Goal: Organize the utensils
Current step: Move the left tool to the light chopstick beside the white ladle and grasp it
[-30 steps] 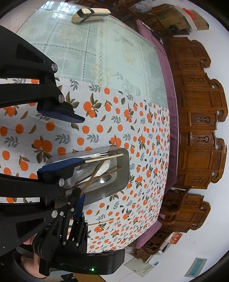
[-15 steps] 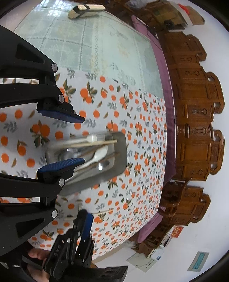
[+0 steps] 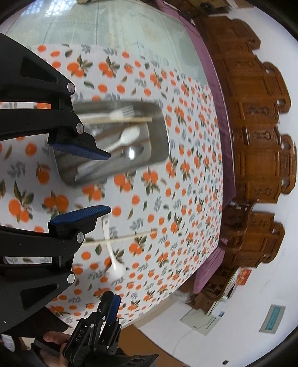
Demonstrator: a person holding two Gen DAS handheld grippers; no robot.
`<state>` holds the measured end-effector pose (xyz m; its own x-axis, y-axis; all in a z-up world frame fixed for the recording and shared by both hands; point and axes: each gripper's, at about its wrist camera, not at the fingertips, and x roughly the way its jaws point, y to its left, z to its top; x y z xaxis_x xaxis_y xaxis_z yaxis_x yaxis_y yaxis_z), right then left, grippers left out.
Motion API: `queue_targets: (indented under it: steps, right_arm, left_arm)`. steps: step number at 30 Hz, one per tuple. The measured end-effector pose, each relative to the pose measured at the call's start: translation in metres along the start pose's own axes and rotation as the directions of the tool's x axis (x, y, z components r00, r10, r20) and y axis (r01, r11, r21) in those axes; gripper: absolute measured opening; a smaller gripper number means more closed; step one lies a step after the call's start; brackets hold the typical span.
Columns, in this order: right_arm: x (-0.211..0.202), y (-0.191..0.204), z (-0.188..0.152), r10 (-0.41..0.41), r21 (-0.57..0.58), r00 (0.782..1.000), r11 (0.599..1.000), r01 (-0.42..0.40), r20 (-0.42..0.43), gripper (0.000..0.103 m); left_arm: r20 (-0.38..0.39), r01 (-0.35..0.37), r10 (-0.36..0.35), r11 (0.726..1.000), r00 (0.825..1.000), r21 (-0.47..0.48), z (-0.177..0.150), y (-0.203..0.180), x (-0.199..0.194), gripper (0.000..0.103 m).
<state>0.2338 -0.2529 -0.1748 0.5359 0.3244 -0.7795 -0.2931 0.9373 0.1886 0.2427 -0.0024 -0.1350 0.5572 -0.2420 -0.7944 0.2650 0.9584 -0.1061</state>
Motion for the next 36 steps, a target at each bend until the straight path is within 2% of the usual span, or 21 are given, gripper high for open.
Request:
queue_targets:
  steps: [3, 15, 26, 32, 36]
  right_arm:
    - [-0.004, -0.017, -0.010, -0.021, 0.022, 1.000, 1.000, 0.021, -0.005, 0.033]
    - [-0.018, -0.044, -0.024, -0.051, 0.056, 0.999, 0.997, 0.051, -0.005, 0.037]
    - [-0.016, -0.048, -0.032, -0.049, 0.062, 0.999, 0.997, 0.050, -0.020, 0.037]
    - [-0.013, -0.052, -0.034, -0.047, 0.068, 0.999, 0.997, 0.048, -0.027, 0.038]
    - [-0.013, -0.053, -0.035, -0.046, 0.068, 0.999, 0.997, 0.048, -0.027, 0.038]
  left_arm:
    - [-0.014, 0.018, -0.018, 1.000, 1.000, 0.022, 0.000, -0.020, 0.010, 0.039]
    - [-0.114, 0.070, -0.060, 0.994, 0.992, 0.080, -0.011, -0.077, 0.072, 0.039]
    - [-0.189, 0.065, -0.047, 0.993, 0.981, 0.095, -0.016, -0.094, 0.121, 0.039]
    - [-0.208, 0.058, -0.033, 0.992, 0.978, 0.116, -0.019, -0.102, 0.136, 0.035]
    - [-0.191, 0.039, -0.010, 0.989, 0.981, 0.146, -0.019, -0.108, 0.138, 0.034]
